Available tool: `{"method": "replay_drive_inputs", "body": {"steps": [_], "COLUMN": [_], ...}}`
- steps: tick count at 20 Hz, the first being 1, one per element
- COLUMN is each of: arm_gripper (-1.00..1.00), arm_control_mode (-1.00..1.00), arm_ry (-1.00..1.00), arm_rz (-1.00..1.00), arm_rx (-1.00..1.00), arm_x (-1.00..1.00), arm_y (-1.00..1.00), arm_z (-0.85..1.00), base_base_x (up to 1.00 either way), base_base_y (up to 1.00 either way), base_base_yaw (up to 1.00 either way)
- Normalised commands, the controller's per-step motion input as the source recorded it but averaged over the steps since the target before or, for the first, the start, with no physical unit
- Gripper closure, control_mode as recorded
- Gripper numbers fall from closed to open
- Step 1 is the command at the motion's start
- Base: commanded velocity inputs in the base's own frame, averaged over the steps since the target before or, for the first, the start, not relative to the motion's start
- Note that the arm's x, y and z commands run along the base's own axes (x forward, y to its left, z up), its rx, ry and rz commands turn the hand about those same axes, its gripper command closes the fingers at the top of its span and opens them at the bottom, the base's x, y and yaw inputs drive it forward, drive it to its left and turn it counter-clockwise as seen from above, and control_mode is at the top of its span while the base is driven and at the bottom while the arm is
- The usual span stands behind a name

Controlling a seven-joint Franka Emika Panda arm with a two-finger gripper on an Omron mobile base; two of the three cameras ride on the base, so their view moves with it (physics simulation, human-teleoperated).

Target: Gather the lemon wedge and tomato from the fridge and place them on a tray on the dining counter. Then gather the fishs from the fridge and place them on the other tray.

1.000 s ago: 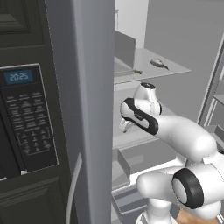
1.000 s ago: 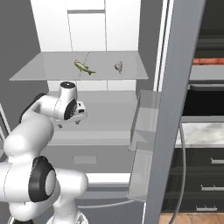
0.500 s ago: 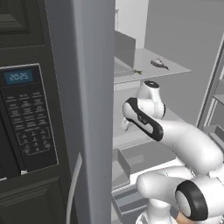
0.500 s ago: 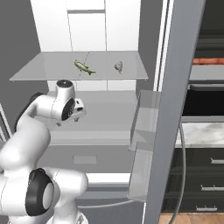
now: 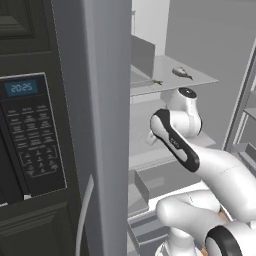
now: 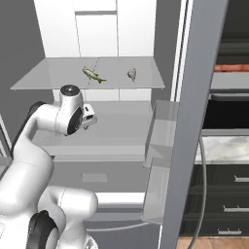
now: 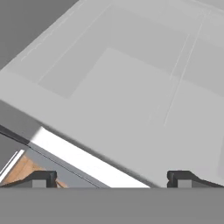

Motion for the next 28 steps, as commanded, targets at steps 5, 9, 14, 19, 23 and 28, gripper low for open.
{"method": "replay_drive_inputs", "body": {"steps": [5, 9, 14, 19, 23, 28], "arm_gripper": [-1.0, -1.0, -1.0, -1.0, -1.0, -1.0], "arm_control_mode": [-1.0, -1.0, -1.0, -1.0, -1.0, -1.0], "arm_ry": [0.0, 0.03, 0.06, 0.03, 0.01, 0.02], "arm_rz": [0.0, 0.0, 0.0, 0.0, 0.0, 0.0], "arm_rx": [0.01, 0.0, 0.04, 0.05, 0.04, 0.0], "arm_x": [0.0, 0.13, 0.19, 0.2, 0.27, 0.34], "arm_y": [-0.22, -0.23, -0.22, -0.1, 0.0, 0.0], "arm_z": [0.56, 0.52, 0.47, 0.42, 0.44, 0.39], "base_base_x": [0.0, 0.0, 0.0, 0.0, 0.0, 0.0], "base_base_y": [0.0, 0.0, 0.0, 0.0, 0.0, 0.0], "base_base_yaw": [0.0, 0.0, 0.0, 0.0, 0.0, 0.0]}}
